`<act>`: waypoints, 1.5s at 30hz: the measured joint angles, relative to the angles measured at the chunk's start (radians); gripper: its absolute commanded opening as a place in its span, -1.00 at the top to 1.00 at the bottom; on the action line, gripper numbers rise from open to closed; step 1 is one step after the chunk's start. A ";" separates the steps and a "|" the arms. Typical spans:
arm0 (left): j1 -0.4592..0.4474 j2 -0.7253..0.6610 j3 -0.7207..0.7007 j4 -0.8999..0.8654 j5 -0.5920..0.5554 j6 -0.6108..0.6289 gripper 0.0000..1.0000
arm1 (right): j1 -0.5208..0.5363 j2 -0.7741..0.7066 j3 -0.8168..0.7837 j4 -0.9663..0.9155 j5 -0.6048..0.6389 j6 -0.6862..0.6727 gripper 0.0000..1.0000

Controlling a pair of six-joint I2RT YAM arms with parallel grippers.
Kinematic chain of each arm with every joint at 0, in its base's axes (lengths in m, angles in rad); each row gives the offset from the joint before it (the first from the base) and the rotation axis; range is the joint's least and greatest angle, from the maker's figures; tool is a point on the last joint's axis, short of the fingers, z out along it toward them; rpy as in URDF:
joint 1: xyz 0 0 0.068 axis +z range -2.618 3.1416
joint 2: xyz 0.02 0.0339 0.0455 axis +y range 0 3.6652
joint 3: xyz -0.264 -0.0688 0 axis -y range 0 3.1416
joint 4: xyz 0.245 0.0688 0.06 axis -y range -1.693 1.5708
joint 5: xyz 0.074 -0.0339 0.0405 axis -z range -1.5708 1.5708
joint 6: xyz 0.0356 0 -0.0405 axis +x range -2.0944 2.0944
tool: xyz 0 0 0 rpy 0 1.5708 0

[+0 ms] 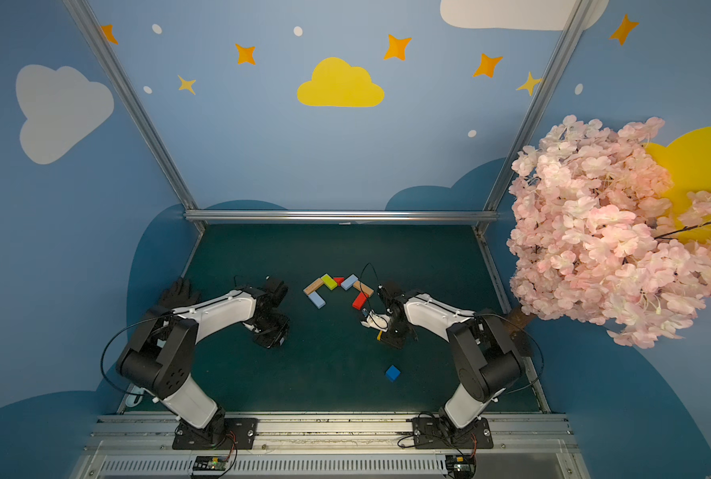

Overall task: Assemble a heart with building blocks
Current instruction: Pick up the building block from the center of the board, then assemble the building block at the center of the board.

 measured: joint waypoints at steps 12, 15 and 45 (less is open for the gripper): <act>-0.150 0.114 0.287 -0.149 -0.071 0.026 0.71 | 0.000 0.016 0.300 -0.056 0.125 0.395 1.00; -0.188 0.158 0.366 -0.154 -0.072 0.035 0.72 | 0.000 0.021 0.315 -0.060 0.152 0.463 1.00; -0.272 0.544 0.786 -0.265 -0.029 0.147 0.74 | -0.047 -0.025 0.238 -0.051 0.215 0.542 1.00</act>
